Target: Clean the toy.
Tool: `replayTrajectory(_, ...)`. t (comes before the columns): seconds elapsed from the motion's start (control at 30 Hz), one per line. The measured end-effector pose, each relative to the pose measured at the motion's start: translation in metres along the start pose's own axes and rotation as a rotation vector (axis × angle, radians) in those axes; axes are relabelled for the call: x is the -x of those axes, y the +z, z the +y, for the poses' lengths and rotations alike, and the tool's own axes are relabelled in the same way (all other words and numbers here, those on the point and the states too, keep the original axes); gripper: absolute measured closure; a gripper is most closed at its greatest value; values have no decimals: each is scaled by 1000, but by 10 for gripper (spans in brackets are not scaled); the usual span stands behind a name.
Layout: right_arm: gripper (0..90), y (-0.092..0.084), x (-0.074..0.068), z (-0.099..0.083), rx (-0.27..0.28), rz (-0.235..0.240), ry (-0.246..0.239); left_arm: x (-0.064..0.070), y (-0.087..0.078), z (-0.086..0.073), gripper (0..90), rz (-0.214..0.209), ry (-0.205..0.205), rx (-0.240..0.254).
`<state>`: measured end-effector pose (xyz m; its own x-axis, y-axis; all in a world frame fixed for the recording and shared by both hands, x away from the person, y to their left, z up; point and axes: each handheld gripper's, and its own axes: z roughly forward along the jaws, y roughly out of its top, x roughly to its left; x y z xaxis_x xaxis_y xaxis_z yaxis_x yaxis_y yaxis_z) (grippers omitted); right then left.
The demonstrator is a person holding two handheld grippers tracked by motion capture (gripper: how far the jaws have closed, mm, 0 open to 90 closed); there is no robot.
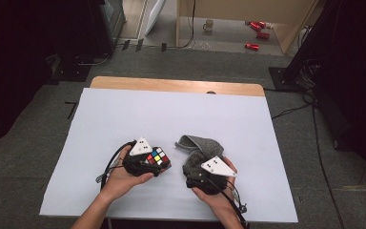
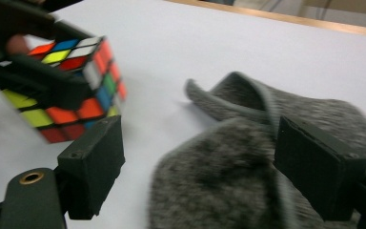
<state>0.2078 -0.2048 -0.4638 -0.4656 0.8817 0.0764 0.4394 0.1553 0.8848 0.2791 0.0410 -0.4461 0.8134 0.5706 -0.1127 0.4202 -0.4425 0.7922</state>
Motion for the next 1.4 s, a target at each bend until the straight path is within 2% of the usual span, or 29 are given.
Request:
replayTrajectory(0.07,176,5,-12,-2,-2,34,-19,-2,-2,4,343,0,-8,10)
replayTrajectory(0.2,177,11,-23,-5,-11,61,-31,-1,-4,8,343,-3,-6,17)
replayTrajectory(0.23,177,16,-30,-7,-13,73,-33,-1,-5,9,343,-5,-6,20)
replayTrajectory(0.5,177,25,-44,-11,-10,99,-33,7,-7,18,343,-14,11,38)
replayTrajectory(0.77,180,30,-51,-13,-7,94,-33,13,-4,21,343,-29,10,41)
replayTrajectory(0.97,191,31,-52,-13,8,68,-31,17,-1,22,343,-40,9,39)
replayTrajectory(1.07,222,32,-53,-13,13,56,-35,18,-1,22,343,-48,6,37)
replayTrajectory(1.17,300,31,-55,-14,26,39,-57,19,0,23,343,-49,7,38)
replayTrajectory(1.2,340,30,-58,-15,36,33,-77,19,0,22,343,-49,7,37)
replayTrajectory(1.4,342,31,-59,-16,39,29,-92,18,-1,21,344,-52,0,38)
